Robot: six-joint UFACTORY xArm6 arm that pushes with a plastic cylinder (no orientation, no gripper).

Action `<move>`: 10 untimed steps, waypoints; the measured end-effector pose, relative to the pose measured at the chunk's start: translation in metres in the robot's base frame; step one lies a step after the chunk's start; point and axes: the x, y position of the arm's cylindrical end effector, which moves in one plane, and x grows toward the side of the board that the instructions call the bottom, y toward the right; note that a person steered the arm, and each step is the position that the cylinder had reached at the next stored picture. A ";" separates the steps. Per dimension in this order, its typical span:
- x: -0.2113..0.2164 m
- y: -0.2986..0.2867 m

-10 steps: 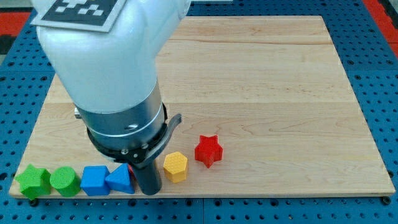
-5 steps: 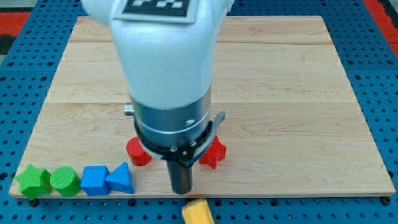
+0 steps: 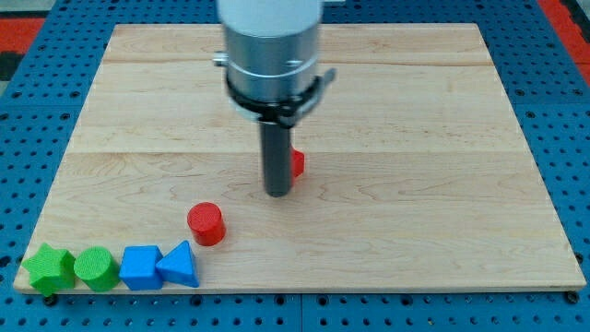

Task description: Move the red star to the top center of the board

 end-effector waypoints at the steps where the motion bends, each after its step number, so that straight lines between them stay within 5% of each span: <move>1: -0.060 0.035; 3: -0.096 0.100; 5: -0.207 0.118; 9: -0.169 0.047; 10: -0.184 0.082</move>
